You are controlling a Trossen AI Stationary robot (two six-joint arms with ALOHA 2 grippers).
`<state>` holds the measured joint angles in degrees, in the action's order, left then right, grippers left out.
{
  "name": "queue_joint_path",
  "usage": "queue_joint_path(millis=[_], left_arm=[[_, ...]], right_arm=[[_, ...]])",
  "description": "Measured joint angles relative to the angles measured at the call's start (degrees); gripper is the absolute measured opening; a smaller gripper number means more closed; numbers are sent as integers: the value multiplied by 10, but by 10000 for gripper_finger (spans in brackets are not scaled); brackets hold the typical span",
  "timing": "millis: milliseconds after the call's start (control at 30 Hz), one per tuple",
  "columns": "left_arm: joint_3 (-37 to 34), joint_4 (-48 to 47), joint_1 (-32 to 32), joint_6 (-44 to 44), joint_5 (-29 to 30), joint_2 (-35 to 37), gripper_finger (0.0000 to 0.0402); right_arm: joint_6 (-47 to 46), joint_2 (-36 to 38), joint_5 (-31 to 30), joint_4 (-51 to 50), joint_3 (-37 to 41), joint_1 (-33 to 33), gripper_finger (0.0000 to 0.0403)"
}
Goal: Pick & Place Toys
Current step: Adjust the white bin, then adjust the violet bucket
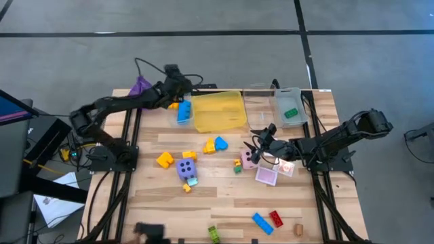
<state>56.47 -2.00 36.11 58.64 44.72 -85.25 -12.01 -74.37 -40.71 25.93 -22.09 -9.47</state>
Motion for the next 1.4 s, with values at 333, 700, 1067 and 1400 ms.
queue_joint_path(millis=[333, 700, 1067, 1400], left_arm=[[0, -258, 41, -403, 37, 213, 151], [0, -302, 109, -448, 19, 248, 3], [0, -308, 132, -502, 140, 140, 0], [0, -273, 145, -564, 226, 84, 0]], right_arm=[[0, 0, 3, 9, 0, -15, 282], [4, 0, 4, 40, 0, -12, 282], [0, 0, 4, 37, 0, -14, 282], [-7, 0, 4, 35, 0, -14, 282]])
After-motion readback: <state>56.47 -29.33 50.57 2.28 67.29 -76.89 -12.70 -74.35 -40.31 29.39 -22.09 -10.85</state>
